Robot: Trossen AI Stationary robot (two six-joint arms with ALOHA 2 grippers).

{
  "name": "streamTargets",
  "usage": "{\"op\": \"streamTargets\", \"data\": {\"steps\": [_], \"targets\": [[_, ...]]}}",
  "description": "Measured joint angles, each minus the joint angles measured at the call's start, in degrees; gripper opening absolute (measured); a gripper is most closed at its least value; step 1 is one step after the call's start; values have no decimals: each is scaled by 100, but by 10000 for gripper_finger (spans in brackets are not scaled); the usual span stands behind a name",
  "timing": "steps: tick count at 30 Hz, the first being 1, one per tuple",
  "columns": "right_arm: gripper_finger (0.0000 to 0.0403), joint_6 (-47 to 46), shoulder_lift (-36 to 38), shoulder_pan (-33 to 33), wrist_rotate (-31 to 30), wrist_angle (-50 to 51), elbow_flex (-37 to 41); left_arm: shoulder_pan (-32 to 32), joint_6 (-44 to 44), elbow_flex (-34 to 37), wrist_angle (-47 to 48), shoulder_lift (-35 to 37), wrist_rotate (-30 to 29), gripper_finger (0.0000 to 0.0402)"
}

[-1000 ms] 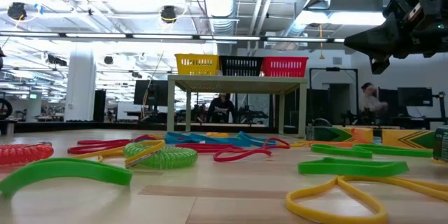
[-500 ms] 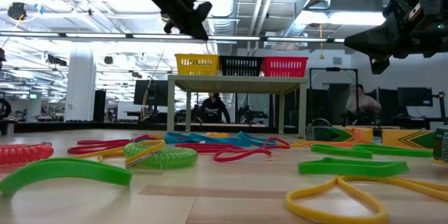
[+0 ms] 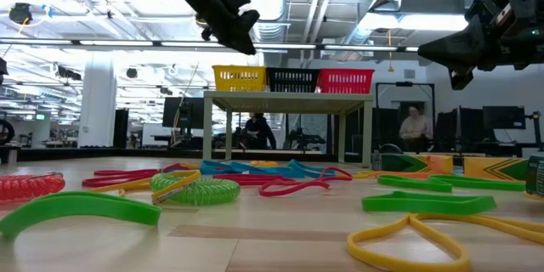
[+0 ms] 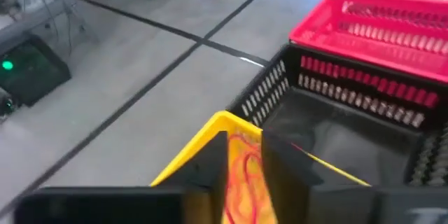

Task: Pick & Place Office Desk Supplies
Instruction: Put the big red rubber band into the yellow bin on the shelf, then put the top right small orange rubber band into the yellow bin on the shelf

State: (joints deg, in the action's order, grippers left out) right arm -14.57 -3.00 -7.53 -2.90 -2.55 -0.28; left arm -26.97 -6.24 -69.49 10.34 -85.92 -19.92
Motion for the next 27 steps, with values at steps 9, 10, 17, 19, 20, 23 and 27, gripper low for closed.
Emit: {"op": "streamTargets", "data": {"steps": [9, 10, 17, 19, 20, 23, 27], "targets": [[17, 0, 0, -1, 2, 0, -1, 402, 264, 0, 303, 371, -255, 248], [17, 0, 1, 0, 2, 0, -1, 483, 345, 0, 425, 455, -273, 256], [17, 0, 0, -1, 0, 0, 1, 1394, 594, 0, 1263, 959, -374, 258], [17, -1, 1, 0, 0, -1, -1, 1710, 820, 0, 1527, 1027, -200, 253], [17, 0, -1, 0, 0, 0, 1, 1881, 938, 0, 1648, 1044, -92, 251], [17, 0, 0, -1, 0, -1, 0, 2421, 1153, 0, 2041, 1008, -8, 247], [17, -1, 0, -1, -2, 0, 0, 3037, 1476, 113, 2269, 877, 11, 246]]}}
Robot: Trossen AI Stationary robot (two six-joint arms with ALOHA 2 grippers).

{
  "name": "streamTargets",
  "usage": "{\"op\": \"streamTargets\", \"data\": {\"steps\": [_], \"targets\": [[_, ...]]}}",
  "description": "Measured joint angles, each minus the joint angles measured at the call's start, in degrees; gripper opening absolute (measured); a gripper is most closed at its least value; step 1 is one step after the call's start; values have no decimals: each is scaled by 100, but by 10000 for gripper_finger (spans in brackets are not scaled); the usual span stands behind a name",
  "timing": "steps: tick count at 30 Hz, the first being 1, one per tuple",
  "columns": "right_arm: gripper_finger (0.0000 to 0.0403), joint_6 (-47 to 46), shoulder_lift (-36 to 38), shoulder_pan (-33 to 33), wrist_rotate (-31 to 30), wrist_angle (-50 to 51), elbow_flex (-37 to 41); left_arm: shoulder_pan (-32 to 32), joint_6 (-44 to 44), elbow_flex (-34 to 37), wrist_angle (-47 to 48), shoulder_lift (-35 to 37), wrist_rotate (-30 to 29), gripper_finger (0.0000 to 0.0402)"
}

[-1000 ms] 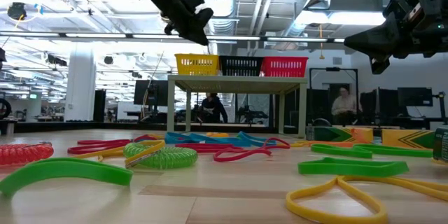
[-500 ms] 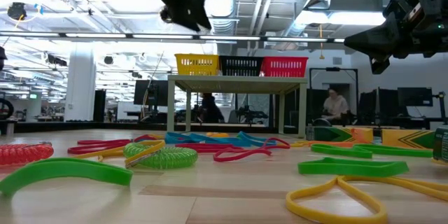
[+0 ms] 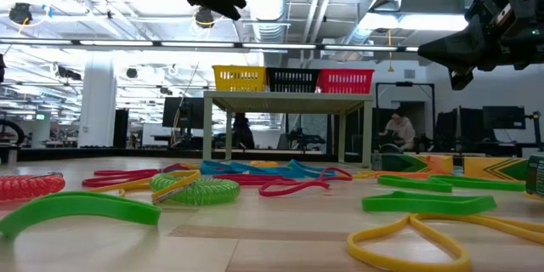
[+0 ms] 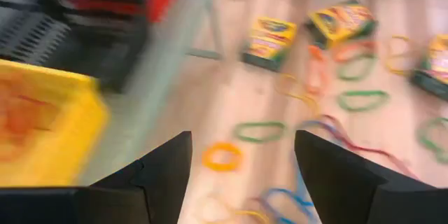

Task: Pick & Place Office Desk Supplies
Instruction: Put the top right small orange rubber band into the yellow bin on the shelf

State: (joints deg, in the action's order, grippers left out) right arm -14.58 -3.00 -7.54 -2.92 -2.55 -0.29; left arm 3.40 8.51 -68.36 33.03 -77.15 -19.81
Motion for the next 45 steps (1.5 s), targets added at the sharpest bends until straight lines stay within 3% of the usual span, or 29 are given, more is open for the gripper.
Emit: {"op": "streamTargets", "data": {"steps": [7, 16, 20, 32, 45], "targets": [[17, -1, 1, -1, -2, 5, -1, 525, 960, 884, -346, -39, 10, 259], [17, -1, 1, -1, 0, 45, 0, 569, 1317, 2430, -2449, -43, 273, 268], [17, -3, -1, 1, 2, 46, -1, 569, 1349, 2902, -2763, -44, 271, 268], [17, -3, -1, 0, 3, 46, 0, 306, 1282, 3781, -3952, -46, 173, 268], [17, -3, 1, 1, 4, 44, 0, 236, 1051, 3808, -4608, -899, 761, 268]]}}
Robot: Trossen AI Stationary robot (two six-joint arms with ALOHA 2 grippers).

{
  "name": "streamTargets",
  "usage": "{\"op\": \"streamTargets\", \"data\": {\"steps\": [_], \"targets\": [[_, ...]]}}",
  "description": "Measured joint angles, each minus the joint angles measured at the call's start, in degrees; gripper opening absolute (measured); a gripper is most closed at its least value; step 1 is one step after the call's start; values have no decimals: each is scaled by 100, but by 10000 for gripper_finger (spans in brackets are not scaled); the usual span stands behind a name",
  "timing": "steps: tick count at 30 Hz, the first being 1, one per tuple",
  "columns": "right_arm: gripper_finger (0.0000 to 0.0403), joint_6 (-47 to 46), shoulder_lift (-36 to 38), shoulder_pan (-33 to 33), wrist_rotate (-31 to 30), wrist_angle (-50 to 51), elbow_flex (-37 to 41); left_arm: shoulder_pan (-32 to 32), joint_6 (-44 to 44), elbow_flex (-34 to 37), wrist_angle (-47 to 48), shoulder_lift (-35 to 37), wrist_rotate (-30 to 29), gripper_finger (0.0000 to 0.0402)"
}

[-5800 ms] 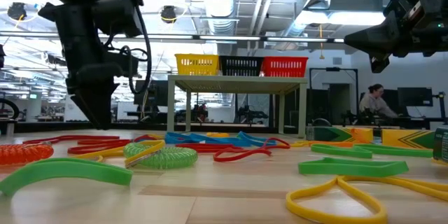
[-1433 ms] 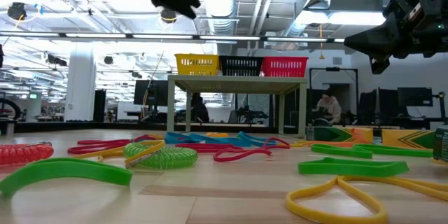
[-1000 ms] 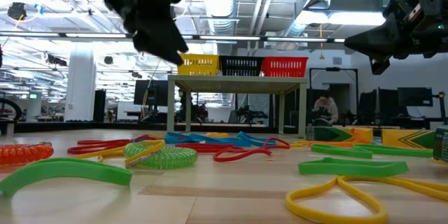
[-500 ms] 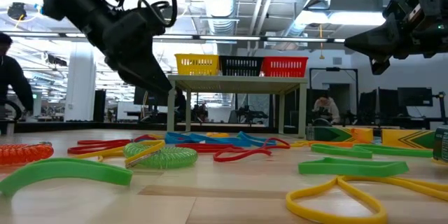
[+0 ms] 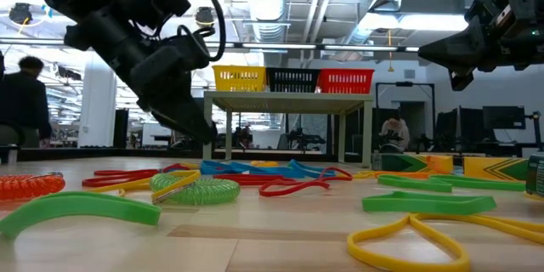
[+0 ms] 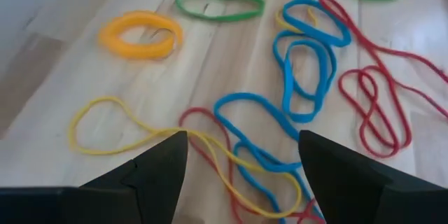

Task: Pick & Place Office Desk Supplies
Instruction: Put the top right small orange rubber band into the yellow bin on the shelf

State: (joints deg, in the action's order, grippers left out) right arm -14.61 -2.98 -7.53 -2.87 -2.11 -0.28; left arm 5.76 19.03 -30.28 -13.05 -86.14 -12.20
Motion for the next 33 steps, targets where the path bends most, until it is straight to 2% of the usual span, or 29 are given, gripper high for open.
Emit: {"op": "streamTargets", "data": {"steps": [6, 14, 18, 24, 28, 33], "targets": [[17, 0, 0, 0, 0, 2, -1, -14, 13, -79, 15, 47, -2, 268], [17, 0, -2, -1, -2, 4, 0, -306, -1074, -1127, 321, -177, 159, 268], [17, 0, 0, 0, -2, 24, 1, -503, -1441, -1649, 329, -641, 708, 264], [17, 0, -1, 0, -1, 44, -1, -469, -1910, -2775, 254, -1540, 1239, 258], [17, 0, -2, 0, 0, 57, 1, -422, -2207, -3613, 263, -2161, 1422, 261], [17, -1, 0, 1, 2, 53, 1, -456, -2341, -4324, 281, -2783, 1455, 262]]}}
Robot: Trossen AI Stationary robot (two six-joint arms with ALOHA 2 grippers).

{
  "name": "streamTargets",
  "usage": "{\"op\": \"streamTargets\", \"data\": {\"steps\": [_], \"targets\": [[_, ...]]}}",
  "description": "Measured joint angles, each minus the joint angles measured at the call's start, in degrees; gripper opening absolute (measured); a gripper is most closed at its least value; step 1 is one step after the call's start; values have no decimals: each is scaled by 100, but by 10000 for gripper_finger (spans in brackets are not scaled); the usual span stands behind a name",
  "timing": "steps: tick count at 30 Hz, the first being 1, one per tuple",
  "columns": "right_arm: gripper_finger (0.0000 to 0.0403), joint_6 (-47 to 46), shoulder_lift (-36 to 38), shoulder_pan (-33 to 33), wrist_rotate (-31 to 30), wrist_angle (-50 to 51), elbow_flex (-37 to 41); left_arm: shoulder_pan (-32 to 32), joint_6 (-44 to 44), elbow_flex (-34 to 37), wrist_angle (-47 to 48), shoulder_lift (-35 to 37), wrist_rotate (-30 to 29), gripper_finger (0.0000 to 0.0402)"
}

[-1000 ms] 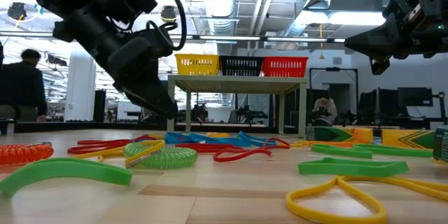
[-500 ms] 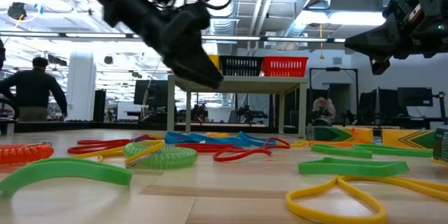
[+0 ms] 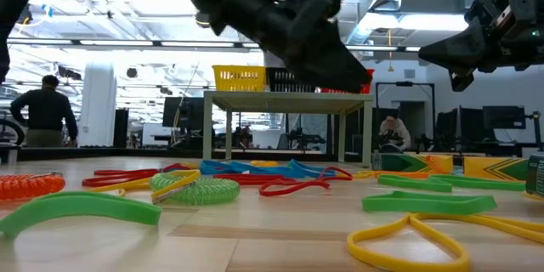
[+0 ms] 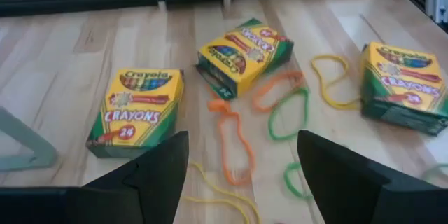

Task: Pick & Place Office Desk Supplies
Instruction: Put the top right small orange rubber band into the yellow bin on the shelf

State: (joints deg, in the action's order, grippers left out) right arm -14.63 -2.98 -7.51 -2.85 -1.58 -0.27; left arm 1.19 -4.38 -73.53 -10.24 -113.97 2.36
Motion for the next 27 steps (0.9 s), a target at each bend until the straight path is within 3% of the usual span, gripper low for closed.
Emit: {"op": "streamTargets", "data": {"steps": [8, 12, 19, 24, 27], "targets": [[17, -1, 0, 1, 2, 26, 0, -90, -9, -620, -77, -690, 110, 261], [17, -313, -2, 6, 4, -57, -3, -46, 20, -604, 443, -596, 109, 261], [24, 282, -247, 148, -59, 52, -455, 40, 87, 129, 1542, 1039, -132, 261], [47, 124, -1343, 339, -598, 103, -748, 116, 560, 1457, 1155, 2355, -619, 261], [63, -108, -2156, 446, -608, 163, -905, 204, 982, 2299, 772, 3047, -1012, 261]]}}
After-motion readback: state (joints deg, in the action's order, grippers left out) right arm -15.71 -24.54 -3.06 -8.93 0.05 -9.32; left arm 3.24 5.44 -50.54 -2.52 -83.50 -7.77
